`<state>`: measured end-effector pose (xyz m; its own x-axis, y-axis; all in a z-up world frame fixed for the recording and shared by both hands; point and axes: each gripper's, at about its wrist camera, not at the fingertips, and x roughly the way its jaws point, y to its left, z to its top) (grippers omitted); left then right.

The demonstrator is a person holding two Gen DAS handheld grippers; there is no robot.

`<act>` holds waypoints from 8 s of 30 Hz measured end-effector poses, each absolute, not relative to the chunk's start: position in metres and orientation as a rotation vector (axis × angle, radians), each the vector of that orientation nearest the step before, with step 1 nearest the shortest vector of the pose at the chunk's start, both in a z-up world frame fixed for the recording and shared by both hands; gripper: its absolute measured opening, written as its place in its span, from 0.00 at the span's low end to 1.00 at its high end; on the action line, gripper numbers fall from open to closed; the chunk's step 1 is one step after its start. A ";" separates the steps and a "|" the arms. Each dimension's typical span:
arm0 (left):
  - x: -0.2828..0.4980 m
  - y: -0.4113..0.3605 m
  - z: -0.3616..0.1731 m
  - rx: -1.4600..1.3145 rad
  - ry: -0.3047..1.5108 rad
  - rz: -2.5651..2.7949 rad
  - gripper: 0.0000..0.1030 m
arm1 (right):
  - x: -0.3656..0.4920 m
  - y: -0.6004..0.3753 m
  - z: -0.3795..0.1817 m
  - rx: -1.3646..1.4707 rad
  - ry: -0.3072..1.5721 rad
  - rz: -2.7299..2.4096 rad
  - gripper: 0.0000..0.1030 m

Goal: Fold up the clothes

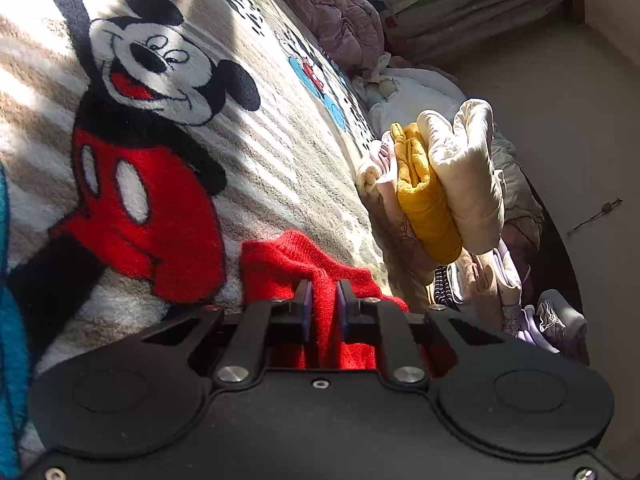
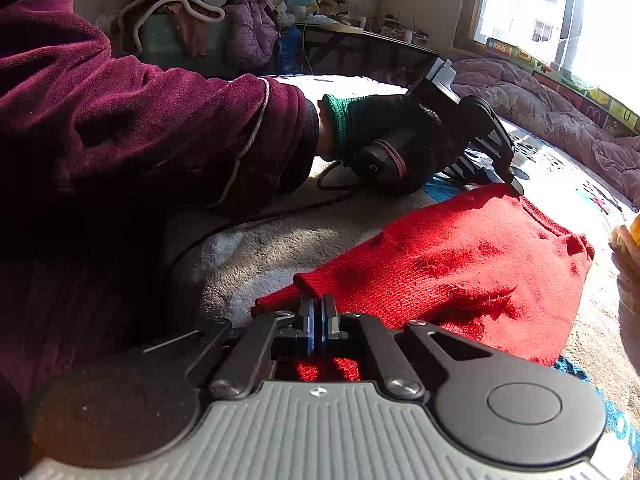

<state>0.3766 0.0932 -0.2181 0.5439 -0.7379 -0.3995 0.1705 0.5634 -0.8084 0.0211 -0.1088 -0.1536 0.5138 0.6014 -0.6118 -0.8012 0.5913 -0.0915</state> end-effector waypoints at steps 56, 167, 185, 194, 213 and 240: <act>0.386 0.094 -0.206 -0.593 0.802 -0.592 0.61 | 0.376 -0.297 -0.222 0.614 0.748 0.611 0.75; 0.019 0.006 -0.181 0.055 0.604 -0.329 0.65 | 0.014 -0.214 -0.177 -0.078 0.515 0.639 0.50; 0.040 0.077 -0.169 -0.513 0.643 -0.309 0.69 | 0.062 -0.277 -0.207 0.577 0.672 0.491 0.64; 0.037 0.023 -0.187 -0.094 0.669 -0.314 0.84 | 0.053 -0.259 -0.203 0.382 0.651 0.517 0.62; 0.057 0.047 -0.193 -0.875 0.726 -0.487 0.26 | 0.070 -0.286 -0.222 0.904 0.635 0.565 0.29; 0.259 -0.104 -0.222 -0.802 0.822 -0.504 0.42 | 0.240 -0.449 -0.228 0.692 0.585 0.089 0.56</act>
